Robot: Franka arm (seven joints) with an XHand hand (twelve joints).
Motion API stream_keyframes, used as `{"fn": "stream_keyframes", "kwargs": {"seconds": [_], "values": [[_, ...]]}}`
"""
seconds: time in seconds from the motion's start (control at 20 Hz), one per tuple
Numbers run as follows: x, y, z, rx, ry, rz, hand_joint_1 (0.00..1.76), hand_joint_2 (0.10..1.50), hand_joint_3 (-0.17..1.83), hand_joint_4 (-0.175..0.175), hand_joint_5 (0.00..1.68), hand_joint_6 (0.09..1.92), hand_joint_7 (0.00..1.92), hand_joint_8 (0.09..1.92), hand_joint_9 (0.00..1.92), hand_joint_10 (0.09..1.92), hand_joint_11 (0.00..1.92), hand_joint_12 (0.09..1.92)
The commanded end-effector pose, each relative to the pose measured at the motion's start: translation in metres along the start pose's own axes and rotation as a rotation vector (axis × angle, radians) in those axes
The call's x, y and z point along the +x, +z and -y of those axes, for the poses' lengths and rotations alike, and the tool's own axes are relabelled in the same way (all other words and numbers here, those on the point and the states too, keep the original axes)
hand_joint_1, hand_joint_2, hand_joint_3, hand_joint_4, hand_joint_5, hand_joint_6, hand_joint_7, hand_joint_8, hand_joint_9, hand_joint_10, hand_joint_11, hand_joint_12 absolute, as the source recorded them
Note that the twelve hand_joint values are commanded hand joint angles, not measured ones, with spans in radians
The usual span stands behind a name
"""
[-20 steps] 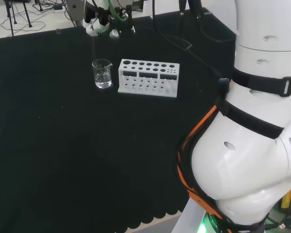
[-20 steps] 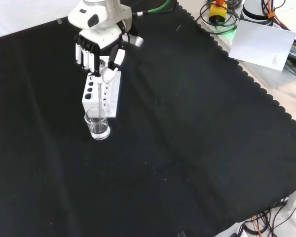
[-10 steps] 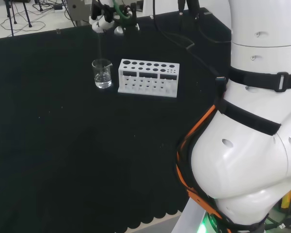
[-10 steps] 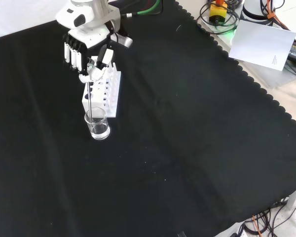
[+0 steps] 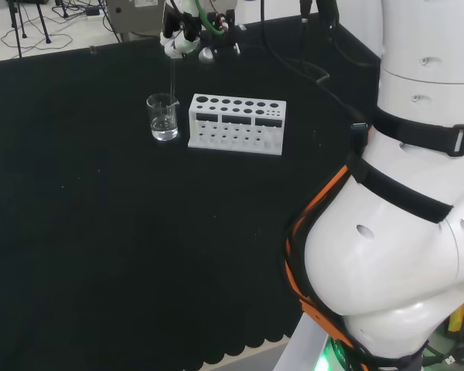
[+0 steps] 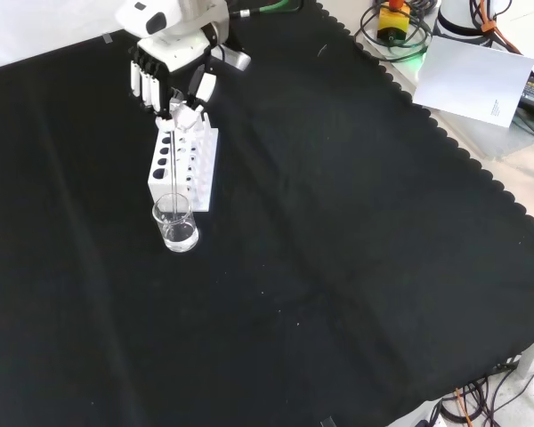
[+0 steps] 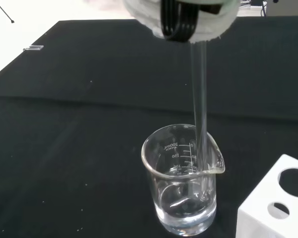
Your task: Stir in the beaker to the left of the white test tube rack with the glass rod.
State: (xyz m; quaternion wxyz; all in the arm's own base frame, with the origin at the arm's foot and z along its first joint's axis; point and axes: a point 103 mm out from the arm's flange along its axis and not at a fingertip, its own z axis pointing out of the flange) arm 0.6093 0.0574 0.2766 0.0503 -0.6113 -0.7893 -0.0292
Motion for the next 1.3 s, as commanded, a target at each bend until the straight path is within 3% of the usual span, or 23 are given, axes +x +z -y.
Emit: {"fn": "stream_keyframes", "kwargs": {"seconds": [0.05,0.25,0.55,1.0,1.3], "values": [[0.023,0.003,-0.005,0.0,-0.032,-0.01,1.31,0.86,0.31,-0.175,1.33,0.09,1.23,0.94,1.7,0.7,1.19,0.84],[0.04,0.009,-0.021,0.004,-0.062,-0.017,1.31,0.86,0.31,-0.175,1.33,0.09,1.23,0.94,1.7,0.7,1.19,0.84],[0.021,0.014,-0.037,0.005,-0.036,-0.025,1.31,0.86,0.31,-0.175,1.33,0.09,1.23,0.94,1.7,0.7,1.19,0.84],[-0.002,-0.001,-0.023,-0.018,0.022,0.013,1.31,0.86,0.31,-0.175,1.33,0.09,1.23,0.94,1.7,0.71,1.19,0.84],[0.001,-0.011,-0.014,-0.025,-0.008,0.024,1.31,0.87,0.3,-0.175,1.34,0.09,1.23,0.94,1.7,0.71,1.19,0.84]]}}
